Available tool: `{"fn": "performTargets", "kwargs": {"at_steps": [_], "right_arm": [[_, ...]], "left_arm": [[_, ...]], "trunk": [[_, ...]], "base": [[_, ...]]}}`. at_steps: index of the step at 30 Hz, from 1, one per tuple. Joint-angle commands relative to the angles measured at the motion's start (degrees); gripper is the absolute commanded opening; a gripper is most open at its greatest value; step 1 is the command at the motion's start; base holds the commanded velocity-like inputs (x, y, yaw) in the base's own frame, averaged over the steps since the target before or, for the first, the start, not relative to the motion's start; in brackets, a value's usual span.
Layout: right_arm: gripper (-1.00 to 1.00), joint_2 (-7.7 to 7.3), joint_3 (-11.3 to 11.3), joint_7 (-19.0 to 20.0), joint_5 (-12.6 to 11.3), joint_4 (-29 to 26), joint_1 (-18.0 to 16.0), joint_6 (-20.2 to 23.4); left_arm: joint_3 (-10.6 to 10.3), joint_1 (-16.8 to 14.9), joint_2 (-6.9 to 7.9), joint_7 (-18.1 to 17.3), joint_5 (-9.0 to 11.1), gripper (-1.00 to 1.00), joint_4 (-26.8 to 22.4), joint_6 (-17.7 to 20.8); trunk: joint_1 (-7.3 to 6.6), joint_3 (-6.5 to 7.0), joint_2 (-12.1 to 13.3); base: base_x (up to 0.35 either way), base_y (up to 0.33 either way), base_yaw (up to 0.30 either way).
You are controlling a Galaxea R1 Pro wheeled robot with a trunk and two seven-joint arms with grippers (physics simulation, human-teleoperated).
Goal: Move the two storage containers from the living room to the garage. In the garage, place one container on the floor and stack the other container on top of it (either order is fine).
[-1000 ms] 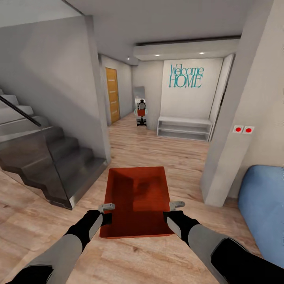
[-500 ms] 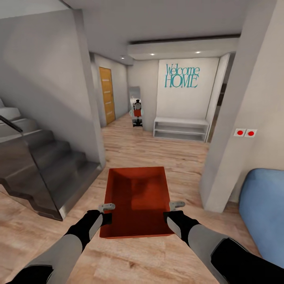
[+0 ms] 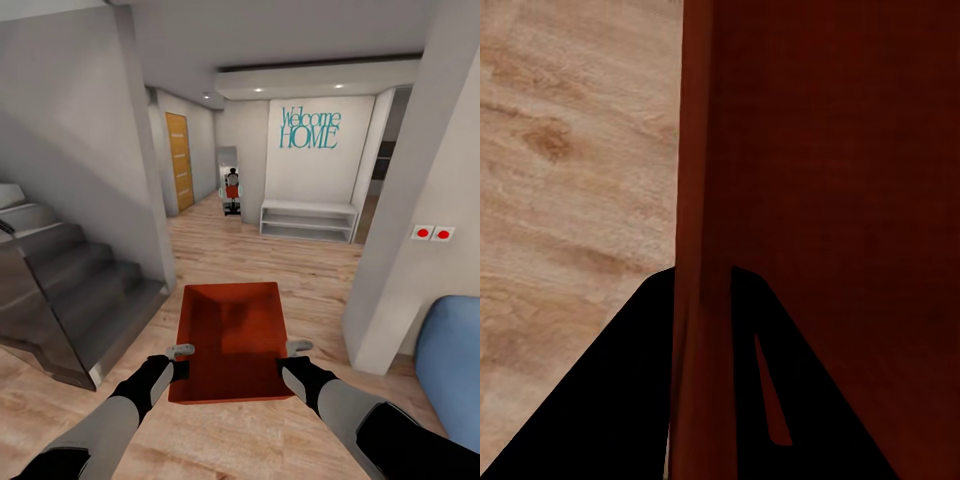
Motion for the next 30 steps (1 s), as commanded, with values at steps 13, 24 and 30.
{"fn": "performTargets", "kwargs": {"at_steps": [13, 24, 30], "right_arm": [[-1.00, 0.34, -0.04, -0.34, 1.92, -0.61, -0.08, 0.45], [-1.00, 0.34, -0.09, -0.34, 1.92, -0.62, -0.08, 0.45], [-1.00, 0.34, -0.05, -0.34, 1.92, -0.63, -0.08, 0.45]], "left_arm": [[0.33, -0.01, -0.18, 0.74, -0.95, -1.00, 0.17, 0.49], [0.33, -0.01, -0.18, 0.74, -0.95, -1.00, 0.17, 0.49], [0.33, -0.01, -0.16, 0.74, -0.95, -1.00, 0.17, 0.49]], "trunk": [[0.07, -0.13, -0.13], [0.07, -0.13, -0.13], [0.07, -0.13, -0.13]], "base": [[0.322, 0.000, 0.000], [0.322, 0.000, 0.000], [0.322, 0.000, 0.000]]}}
